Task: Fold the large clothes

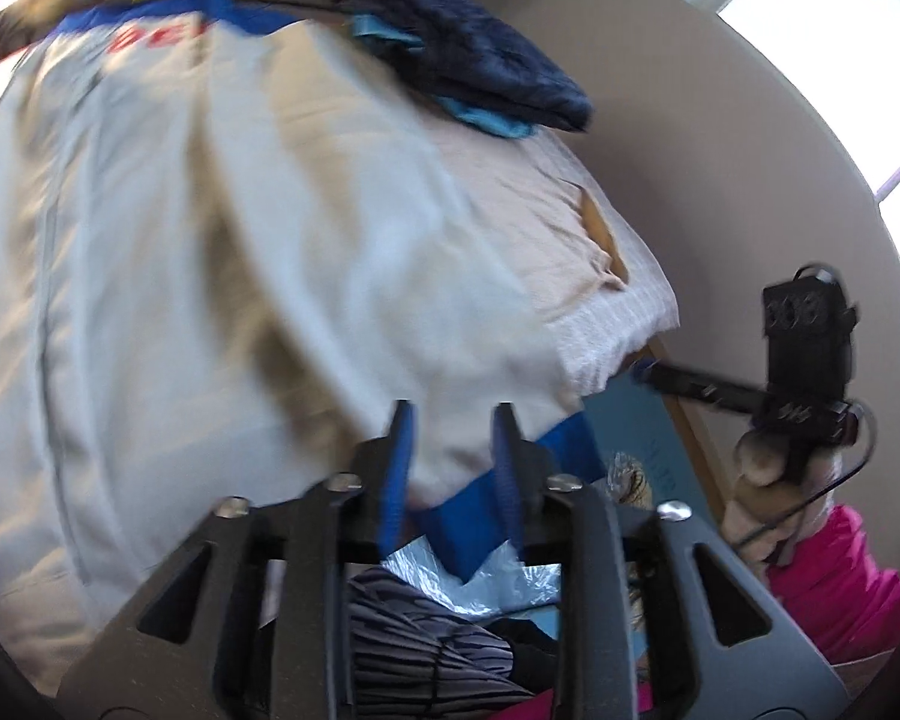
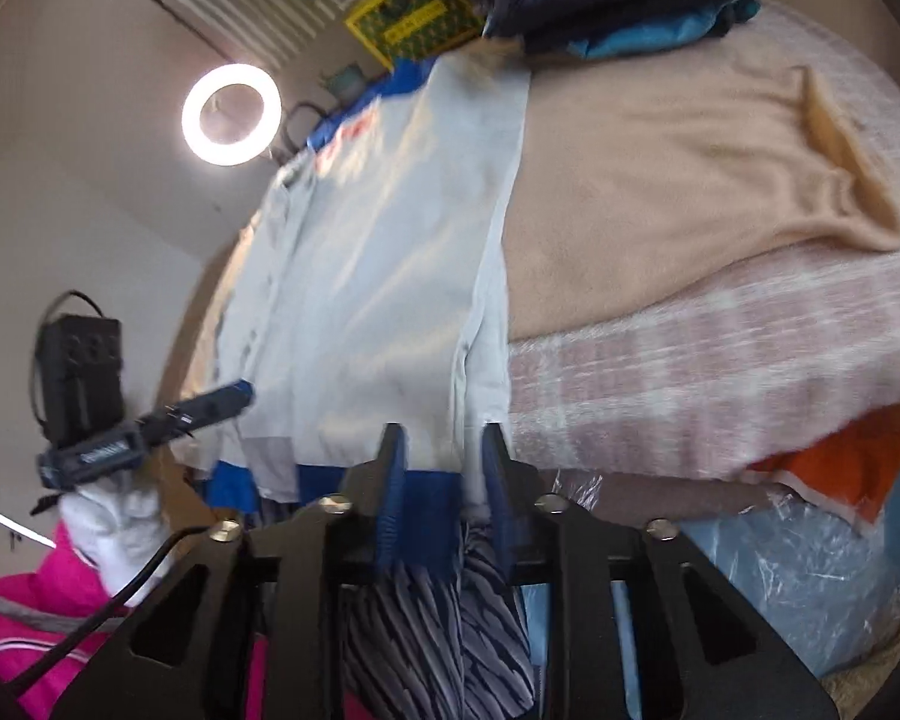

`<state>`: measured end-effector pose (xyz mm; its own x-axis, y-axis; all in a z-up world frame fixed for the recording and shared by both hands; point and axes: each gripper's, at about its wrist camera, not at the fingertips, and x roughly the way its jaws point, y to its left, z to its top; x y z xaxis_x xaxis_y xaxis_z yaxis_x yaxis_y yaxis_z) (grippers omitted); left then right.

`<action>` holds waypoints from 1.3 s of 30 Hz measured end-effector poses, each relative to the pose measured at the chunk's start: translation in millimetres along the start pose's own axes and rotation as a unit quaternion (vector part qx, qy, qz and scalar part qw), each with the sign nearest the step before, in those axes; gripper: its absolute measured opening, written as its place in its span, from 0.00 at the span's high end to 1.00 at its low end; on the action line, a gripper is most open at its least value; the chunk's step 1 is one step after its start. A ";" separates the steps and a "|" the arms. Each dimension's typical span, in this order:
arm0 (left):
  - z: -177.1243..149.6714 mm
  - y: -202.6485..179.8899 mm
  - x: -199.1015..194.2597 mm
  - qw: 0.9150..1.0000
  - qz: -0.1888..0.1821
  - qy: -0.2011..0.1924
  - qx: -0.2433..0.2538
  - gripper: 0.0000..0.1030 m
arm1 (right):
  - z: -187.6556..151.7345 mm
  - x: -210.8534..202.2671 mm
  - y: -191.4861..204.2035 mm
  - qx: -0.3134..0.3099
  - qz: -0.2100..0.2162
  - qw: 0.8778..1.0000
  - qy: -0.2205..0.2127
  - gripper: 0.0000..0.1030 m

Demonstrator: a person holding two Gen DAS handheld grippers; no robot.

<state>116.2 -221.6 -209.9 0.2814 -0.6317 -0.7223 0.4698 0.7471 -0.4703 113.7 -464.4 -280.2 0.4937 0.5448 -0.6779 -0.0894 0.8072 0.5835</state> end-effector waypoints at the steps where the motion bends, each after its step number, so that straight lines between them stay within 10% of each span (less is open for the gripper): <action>1: 0.1 -10.6 4.7 1.000 0.003 0.001 0.018 0.68 | -1.4 -12.9 -2.7 0.003 0.004 1.000 -0.013 0.62; 9: -16.1 -105.6 82.2 0.973 0.100 0.035 0.207 0.34 | -24.1 -96.7 -26.4 0.029 0.008 0.996 -0.089 0.58; 19: -49.3 -133.0 147.8 0.920 0.236 0.041 0.312 0.34 | -47.9 -112.8 -53.5 0.071 0.012 0.991 -0.111 0.58; 23: -32.7 -114.4 136.1 0.946 0.185 0.037 0.261 0.51 | -40.7 -107.2 -56.3 0.067 0.014 0.992 -0.106 0.56; 25: -20.6 -99.4 120.7 0.964 0.142 0.038 0.220 0.80 | -34.6 -103.7 -52.7 0.058 0.015 0.993 -0.104 0.56; 29: -5.6 -57.3 81.9 0.995 0.035 0.021 0.092 0.88 | -10.3 -85.9 -47.4 0.046 0.032 0.993 -0.106 0.56; 34: -4.2 -24.5 49.6 0.998 -0.043 -0.013 -0.032 0.90 | 29.7 -29.7 -45.7 0.058 0.069 0.992 -0.085 0.54; 39: -5.3 -28.4 32.7 0.997 -0.058 -0.035 -0.044 0.90 | 88.9 51.7 -44.6 0.082 0.091 0.992 -0.043 0.50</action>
<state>107.6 -262.4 -222.9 0.2887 -0.7262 -0.6240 0.4290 0.6807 -0.5938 220.1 -492.5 -301.5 0.5554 0.6505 -0.5181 -0.0460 0.6461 0.7619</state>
